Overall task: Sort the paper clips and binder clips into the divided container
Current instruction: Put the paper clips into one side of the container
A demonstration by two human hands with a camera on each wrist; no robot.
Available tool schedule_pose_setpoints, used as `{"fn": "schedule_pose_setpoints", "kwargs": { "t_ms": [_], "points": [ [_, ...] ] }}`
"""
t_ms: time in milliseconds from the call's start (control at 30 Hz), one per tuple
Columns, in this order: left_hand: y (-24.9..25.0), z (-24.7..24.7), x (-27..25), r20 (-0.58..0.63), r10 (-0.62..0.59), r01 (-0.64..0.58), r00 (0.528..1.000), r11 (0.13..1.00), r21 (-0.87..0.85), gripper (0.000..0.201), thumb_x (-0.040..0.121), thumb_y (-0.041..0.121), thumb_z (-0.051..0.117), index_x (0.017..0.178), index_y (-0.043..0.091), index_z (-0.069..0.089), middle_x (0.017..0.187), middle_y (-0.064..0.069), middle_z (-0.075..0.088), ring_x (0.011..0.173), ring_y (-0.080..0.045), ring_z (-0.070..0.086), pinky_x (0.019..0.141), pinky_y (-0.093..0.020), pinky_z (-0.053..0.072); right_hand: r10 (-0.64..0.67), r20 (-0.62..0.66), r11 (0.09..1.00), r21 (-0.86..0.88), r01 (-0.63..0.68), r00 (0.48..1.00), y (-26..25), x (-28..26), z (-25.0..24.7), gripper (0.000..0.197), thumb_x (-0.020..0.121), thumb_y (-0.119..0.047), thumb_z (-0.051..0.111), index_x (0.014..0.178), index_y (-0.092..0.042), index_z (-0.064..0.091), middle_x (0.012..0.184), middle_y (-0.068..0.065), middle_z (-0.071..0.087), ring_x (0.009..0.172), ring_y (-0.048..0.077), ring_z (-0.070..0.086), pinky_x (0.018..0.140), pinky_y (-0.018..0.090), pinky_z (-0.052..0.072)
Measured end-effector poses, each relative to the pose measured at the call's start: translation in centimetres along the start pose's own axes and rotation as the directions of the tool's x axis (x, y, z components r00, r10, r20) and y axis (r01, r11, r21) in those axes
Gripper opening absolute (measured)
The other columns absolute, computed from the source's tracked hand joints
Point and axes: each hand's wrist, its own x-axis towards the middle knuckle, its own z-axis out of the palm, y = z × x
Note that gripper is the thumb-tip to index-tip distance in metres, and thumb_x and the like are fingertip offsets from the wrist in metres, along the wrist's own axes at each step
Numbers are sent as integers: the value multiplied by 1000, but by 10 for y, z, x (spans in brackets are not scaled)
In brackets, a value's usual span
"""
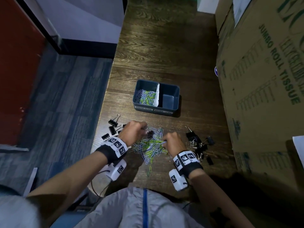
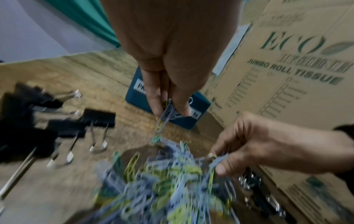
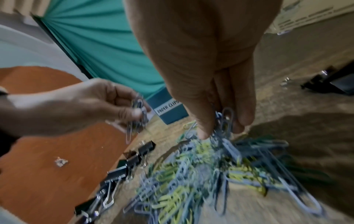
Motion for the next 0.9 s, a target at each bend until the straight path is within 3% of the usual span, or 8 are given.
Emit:
{"fn": "schedule_pose_setpoints", "kwargs": {
  "t_ms": [133,267,333,433,567,667,733,900],
  "points": [
    [5,-39,29,-124,94,-98,988,995,-22,7,91,14,66,96,10,68,79,3,69,59,-2,62,59,-16,53,18,-21,1000,-1,-18,1000,-3,-1,-16,8,81,-13,82,87,-17,79,83,7,74,79,24,71,76,37,61],
    [15,-76,71,-278,11,-26,960,998,-49,16,89,19,70,101,9,68,79,2,68,64,-9,64,61,-17,49,24,-16,999,34,-23,1000,-11,3,-42,15,82,-7,80,81,-22,78,80,1,74,72,18,69,72,39,62],
    [16,-83,90,-285,-55,33,957,996,-81,23,87,20,72,107,9,67,81,2,66,71,-12,65,66,-20,50,-12,-17,998,63,13,1000,-18,4,-60,13,83,-4,79,82,-18,79,79,3,73,68,16,68,71,37,62],
    [12,-81,101,-210,-102,76,972,989,-126,45,81,20,78,121,9,62,106,-9,71,88,-19,67,85,-34,56,-76,-53,990,117,82,996,-34,6,-92,7,82,-5,79,83,-11,79,78,4,72,66,13,68,69,31,62],
    [0,-52,78,-259,-73,58,963,996,-64,36,84,4,70,118,9,63,109,-11,69,88,-20,67,84,-38,58,-157,-164,976,125,179,974,-63,16,-140,5,80,-9,82,82,-14,80,75,0,73,69,10,67,72,26,58],
    [-10,-15,48,-146,-115,110,983,993,-44,29,84,-3,65,109,12,65,104,-7,69,87,-19,67,82,-34,58,-199,-247,967,109,232,948,-86,36,-169,6,79,-10,83,83,-15,82,76,2,74,71,13,67,71,24,54],
    [-13,7,29,-3,-168,168,986,986,-14,26,85,6,68,110,12,62,107,-7,64,89,-19,63,85,-35,56,-217,-285,964,90,252,933,-99,53,-180,6,80,-11,83,85,-15,82,78,3,74,73,13,67,71,23,52],
    [-18,45,9,177,-239,211,955,963,166,62,85,24,70,138,12,41,133,-14,46,121,-32,44,96,-46,46,-207,-308,969,66,238,929,-112,81,-175,22,79,-9,82,100,-16,80,95,10,77,94,26,71,84,31,55]
  ]
}}
